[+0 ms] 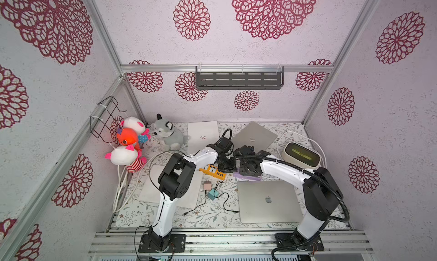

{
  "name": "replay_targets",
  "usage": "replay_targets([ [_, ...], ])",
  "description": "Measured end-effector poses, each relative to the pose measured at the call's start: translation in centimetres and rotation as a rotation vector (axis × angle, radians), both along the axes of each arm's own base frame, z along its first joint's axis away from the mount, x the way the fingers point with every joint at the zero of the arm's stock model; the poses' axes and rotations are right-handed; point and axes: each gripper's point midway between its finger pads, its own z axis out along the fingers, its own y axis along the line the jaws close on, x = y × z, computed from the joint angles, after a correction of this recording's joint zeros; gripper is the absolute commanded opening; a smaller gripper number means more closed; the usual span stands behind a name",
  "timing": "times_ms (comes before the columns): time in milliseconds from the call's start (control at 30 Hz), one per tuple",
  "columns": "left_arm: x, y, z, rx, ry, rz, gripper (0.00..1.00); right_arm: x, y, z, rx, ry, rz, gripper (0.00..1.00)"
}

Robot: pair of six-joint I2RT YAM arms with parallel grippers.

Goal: Unplug the laptop charger
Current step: Remove the plug from the socket.

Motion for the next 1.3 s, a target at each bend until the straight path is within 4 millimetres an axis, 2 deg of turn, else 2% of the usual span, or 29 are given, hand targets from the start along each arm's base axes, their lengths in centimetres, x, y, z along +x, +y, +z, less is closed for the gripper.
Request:
replay_targets([
  [1300, 0.04, -0.03, -0.01, 0.002, 0.003, 0.0, 0.28, 0.05, -0.07, 0.14, 0.003, 0.002, -0.002, 0.32],
])
